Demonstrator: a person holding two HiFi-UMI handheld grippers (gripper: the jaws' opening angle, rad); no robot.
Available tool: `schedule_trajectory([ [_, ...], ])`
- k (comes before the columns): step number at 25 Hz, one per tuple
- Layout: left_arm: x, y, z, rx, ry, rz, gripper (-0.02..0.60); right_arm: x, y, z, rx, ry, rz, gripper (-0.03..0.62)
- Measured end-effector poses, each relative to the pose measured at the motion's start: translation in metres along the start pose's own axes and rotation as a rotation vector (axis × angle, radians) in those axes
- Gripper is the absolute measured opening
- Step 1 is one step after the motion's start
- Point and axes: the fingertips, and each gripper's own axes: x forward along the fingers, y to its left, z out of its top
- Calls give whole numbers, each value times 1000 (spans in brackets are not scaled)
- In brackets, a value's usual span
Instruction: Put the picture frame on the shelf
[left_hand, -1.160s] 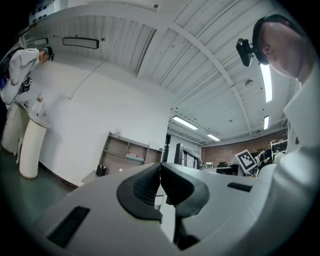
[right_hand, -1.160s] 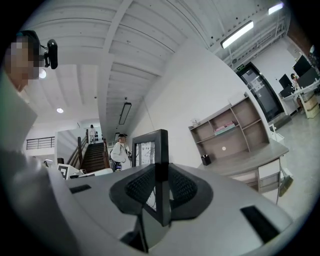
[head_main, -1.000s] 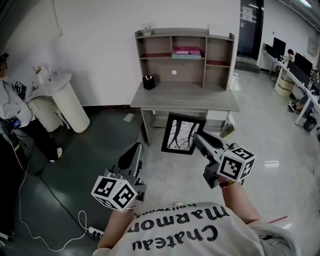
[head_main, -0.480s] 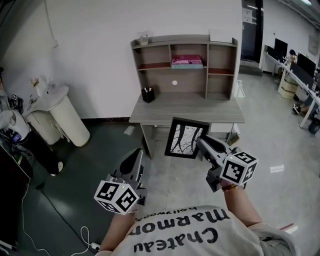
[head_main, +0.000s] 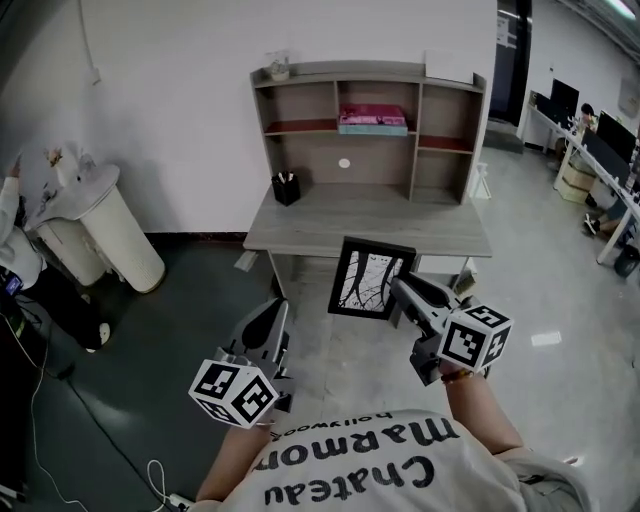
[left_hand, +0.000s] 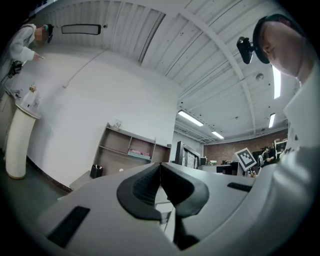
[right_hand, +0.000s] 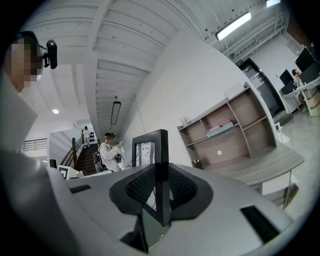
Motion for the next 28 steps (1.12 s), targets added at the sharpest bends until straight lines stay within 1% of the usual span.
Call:
schedule_trajectory([
  [2, 7, 5, -7, 2, 25, -2, 17, 8, -12, -2, 33, -3, -11, 86],
  [5, 8, 10, -22, -4, 60, 17, 17, 6, -24, -13, 74, 1, -22, 86],
  [8, 13, 20, -30, -17, 76, 27, 18, 12, -33, -25, 86, 26, -36, 86],
  [14, 33, 34, -43, -40, 108, 15, 17, 31, -49, -37, 107, 69, -57, 86],
  [21, 69, 73, -57, -101, 123, 7, 17, 71, -76, -39, 113, 95, -87, 86],
  [24, 88, 90, -55, -120, 122, 0, 17, 94, -82, -34, 103, 102, -86, 86],
  [28, 116, 116, -42, -108, 106, -13, 17, 127, -93, -19, 97, 87, -83, 86],
])
